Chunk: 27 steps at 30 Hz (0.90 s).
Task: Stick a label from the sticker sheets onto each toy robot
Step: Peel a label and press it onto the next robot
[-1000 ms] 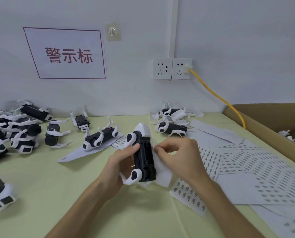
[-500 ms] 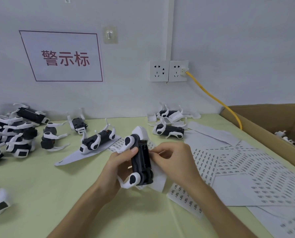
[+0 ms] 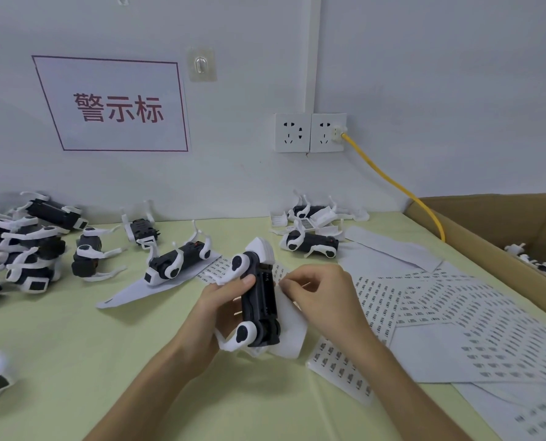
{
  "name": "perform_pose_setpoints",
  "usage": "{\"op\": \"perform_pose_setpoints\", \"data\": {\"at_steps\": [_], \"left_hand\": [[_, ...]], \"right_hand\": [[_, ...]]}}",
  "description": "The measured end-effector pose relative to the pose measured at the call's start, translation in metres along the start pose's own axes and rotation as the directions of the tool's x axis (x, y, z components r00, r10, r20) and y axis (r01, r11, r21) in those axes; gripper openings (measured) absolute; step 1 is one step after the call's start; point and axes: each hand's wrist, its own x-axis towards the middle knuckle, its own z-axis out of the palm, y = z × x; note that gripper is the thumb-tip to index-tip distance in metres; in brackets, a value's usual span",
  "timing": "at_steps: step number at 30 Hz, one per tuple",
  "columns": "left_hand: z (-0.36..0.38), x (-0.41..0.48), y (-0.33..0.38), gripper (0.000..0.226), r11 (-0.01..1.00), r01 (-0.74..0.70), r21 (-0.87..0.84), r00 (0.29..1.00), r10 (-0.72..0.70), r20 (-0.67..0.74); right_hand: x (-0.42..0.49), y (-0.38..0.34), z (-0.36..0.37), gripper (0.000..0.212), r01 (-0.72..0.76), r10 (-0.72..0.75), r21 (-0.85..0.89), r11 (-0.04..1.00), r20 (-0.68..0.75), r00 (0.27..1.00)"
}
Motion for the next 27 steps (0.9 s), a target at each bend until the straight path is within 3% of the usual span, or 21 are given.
{"op": "perform_pose_setpoints", "data": {"at_steps": [3, 6, 11, 13, 16, 17, 18, 20, 21, 24, 26, 27], "left_hand": [[0.000, 0.000, 0.001, 0.032, 1.000, 0.009, 0.006, 1.000, -0.009, 0.009], [0.000, 0.001, 0.002, 0.032, 1.000, 0.017, -0.006, 0.998, -0.017, -0.059], [0.002, 0.002, 0.005, 0.015, 0.988, -0.137, 0.074, 0.960, 0.151, -0.236], [-0.003, 0.004, 0.007, 0.020, 0.982, -0.175, 0.067, 0.923, 0.187, -0.336], [-0.010, 0.005, 0.011, 0.064, 0.986, -0.165, 0.018, 0.885, 0.156, -0.438], [-0.011, 0.006, 0.010, 0.068, 0.988, -0.155, 0.000, 0.882, 0.139, -0.450], [-0.010, 0.005, 0.009, 0.056, 0.987, -0.163, -0.003, 0.872, 0.142, -0.468], [-0.007, 0.006, 0.008, 0.010, 0.973, -0.222, 0.063, 0.812, 0.220, -0.540], [-0.008, 0.005, 0.008, 0.020, 0.958, -0.263, 0.118, 0.766, 0.282, -0.577], [-0.013, 0.004, 0.017, 0.020, 0.899, -0.403, 0.172, 0.639, 0.411, -0.651], [-0.018, 0.003, 0.025, 0.023, 0.872, -0.483, 0.080, 0.668, 0.426, -0.610], [-0.019, 0.003, 0.027, 0.019, 0.870, -0.488, -0.061, 0.745, 0.380, -0.549]], "right_hand": [[0.000, 0.001, -0.002, 0.018, 0.003, -0.003, 0.000, 1.000, -0.108, 0.994], [0.001, 0.001, -0.007, 0.015, 0.010, 0.004, 0.065, 0.998, -0.198, 0.980], [0.000, -0.004, -0.007, 0.013, 0.049, -0.022, 0.156, 0.987, -0.168, 0.986], [-0.001, -0.005, -0.005, 0.014, 0.044, -0.020, 0.168, 0.985, -0.144, 0.989], [-0.002, -0.006, -0.005, 0.014, 0.037, -0.012, 0.181, 0.983, -0.135, 0.991], [-0.003, -0.006, -0.005, 0.013, 0.037, -0.011, 0.180, 0.983, -0.141, 0.990], [-0.003, -0.006, -0.005, 0.012, 0.037, -0.010, 0.180, 0.983, -0.149, 0.989], [-0.002, -0.006, -0.005, 0.010, 0.034, -0.001, 0.189, 0.981, -0.168, 0.986], [-0.002, -0.006, -0.005, 0.010, 0.034, 0.002, 0.197, 0.980, -0.176, 0.984], [-0.001, -0.006, -0.004, 0.008, 0.059, -0.017, 0.219, 0.974, -0.189, 0.982], [-0.003, -0.008, -0.004, 0.008, 0.083, -0.041, 0.221, 0.972, -0.187, 0.981], [-0.003, -0.008, -0.004, 0.009, 0.095, -0.053, 0.225, 0.970, -0.186, 0.981]]}}
